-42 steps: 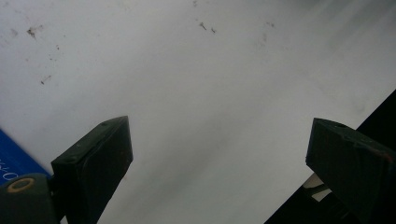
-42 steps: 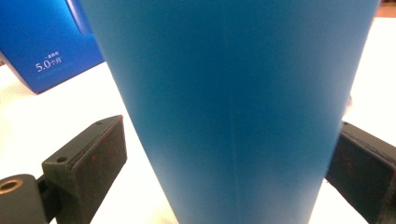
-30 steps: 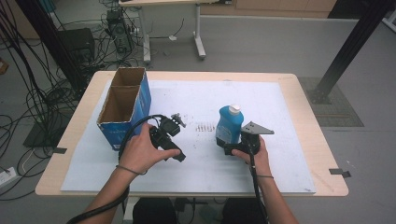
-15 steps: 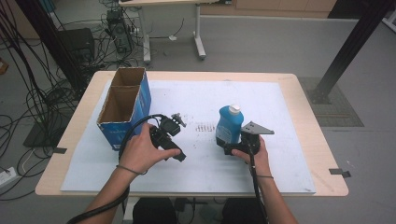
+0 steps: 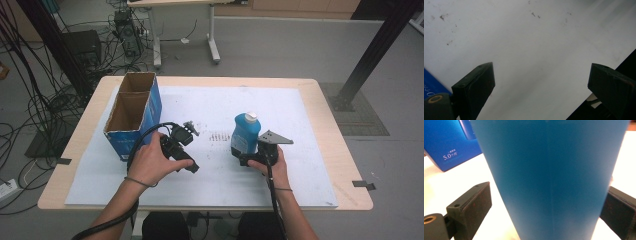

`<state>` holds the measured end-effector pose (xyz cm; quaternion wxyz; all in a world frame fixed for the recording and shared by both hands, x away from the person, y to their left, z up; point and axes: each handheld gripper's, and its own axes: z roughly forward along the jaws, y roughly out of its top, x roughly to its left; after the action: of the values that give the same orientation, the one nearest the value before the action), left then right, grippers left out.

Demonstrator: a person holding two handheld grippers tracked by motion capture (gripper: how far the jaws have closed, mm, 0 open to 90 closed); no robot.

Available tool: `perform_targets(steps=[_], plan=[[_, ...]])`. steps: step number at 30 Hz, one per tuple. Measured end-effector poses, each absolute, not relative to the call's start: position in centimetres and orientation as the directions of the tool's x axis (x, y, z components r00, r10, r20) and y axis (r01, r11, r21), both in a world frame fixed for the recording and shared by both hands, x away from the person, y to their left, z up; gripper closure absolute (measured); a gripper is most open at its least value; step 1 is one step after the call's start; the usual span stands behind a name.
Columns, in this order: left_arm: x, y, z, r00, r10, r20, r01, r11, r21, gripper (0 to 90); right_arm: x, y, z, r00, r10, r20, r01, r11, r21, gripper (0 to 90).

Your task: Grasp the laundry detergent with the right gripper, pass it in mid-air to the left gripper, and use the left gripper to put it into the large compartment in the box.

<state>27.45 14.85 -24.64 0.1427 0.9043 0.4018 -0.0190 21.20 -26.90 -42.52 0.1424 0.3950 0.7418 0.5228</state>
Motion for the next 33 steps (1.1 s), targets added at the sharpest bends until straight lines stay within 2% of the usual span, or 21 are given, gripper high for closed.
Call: perform_targets(steps=[15,33], plan=[[27.48,14.74,-24.76,0.680,0.717,-0.154,0.730,-0.639,0.243,7.7,21.14,-26.76,-42.62,-0.643,0.738,0.206,0.438,0.134,0.889,5.0],[27.48,14.67,-24.93,0.678,0.720,-0.149,0.731,-0.639,0.240,7.8,20.83,-26.44,-42.94,-0.641,0.749,0.166,0.403,0.144,0.904,26.2]])
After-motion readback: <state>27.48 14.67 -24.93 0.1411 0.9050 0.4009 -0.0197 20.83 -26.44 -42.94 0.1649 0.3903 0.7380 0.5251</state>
